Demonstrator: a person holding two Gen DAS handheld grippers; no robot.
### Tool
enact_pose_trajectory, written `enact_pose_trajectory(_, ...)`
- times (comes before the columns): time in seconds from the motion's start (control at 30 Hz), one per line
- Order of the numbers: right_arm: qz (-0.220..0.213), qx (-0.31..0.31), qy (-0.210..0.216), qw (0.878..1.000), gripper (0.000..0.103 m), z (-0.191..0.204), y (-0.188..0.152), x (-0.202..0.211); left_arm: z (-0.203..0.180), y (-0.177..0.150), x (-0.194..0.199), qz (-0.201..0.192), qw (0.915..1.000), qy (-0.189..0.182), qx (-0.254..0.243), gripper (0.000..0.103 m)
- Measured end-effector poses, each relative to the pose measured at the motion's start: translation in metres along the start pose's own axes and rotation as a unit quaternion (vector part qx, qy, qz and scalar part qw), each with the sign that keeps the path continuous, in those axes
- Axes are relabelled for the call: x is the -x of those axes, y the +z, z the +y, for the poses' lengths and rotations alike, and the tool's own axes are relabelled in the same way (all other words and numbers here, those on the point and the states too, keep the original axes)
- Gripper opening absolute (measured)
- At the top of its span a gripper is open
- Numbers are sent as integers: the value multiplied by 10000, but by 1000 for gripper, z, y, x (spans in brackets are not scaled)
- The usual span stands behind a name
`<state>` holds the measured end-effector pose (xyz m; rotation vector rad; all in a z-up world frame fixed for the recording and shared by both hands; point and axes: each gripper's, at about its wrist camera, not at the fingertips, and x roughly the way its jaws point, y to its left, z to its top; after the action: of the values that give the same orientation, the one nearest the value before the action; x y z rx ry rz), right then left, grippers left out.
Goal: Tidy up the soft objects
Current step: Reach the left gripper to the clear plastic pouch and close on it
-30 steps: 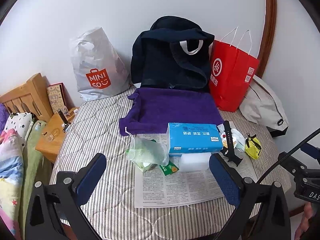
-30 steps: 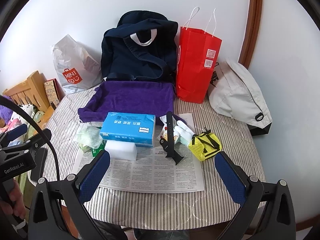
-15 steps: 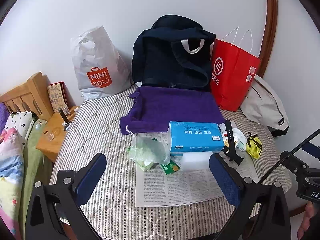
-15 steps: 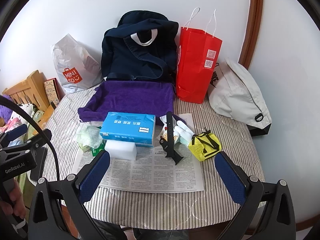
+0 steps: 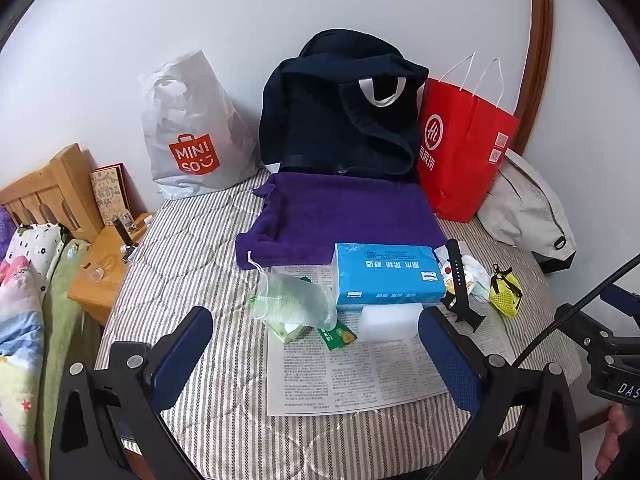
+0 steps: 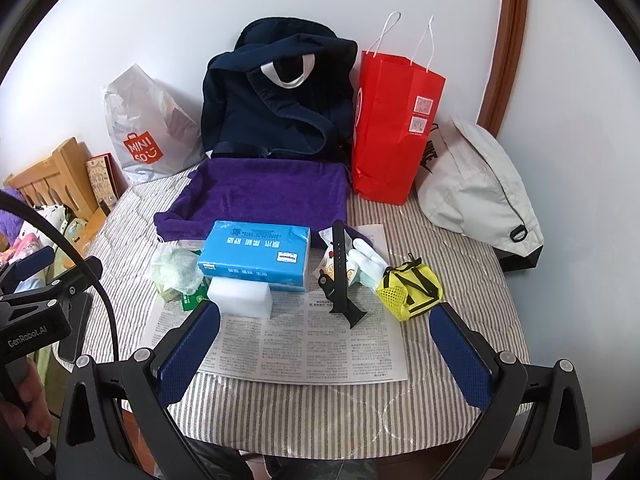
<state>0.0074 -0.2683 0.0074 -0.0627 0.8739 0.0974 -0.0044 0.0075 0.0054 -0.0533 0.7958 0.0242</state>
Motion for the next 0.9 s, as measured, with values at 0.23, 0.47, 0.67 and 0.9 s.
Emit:
enact_pose_trajectory(0.23, 48, -21, 14, 10000, 103, -1, 2, -10, 1, -1, -11, 46, 10000, -60, -27, 103)
enact_pose_trajectory(0.47, 66, -105, 191, 9997, 103, -7, 1, -27, 12, -5, -37, 139, 9999, 41, -71, 103)
enact_pose_trajectory(0.67, 253, -118, 271, 9992, 103, -8, -4, -49, 34, -12, -70, 359, 9993, 51, 119, 103)
enact_pose_trajectory(0.9, 573, -142, 220, 9980, 103, -14, -12, -80, 49, -20, -110, 560, 9984, 33, 108, 102)
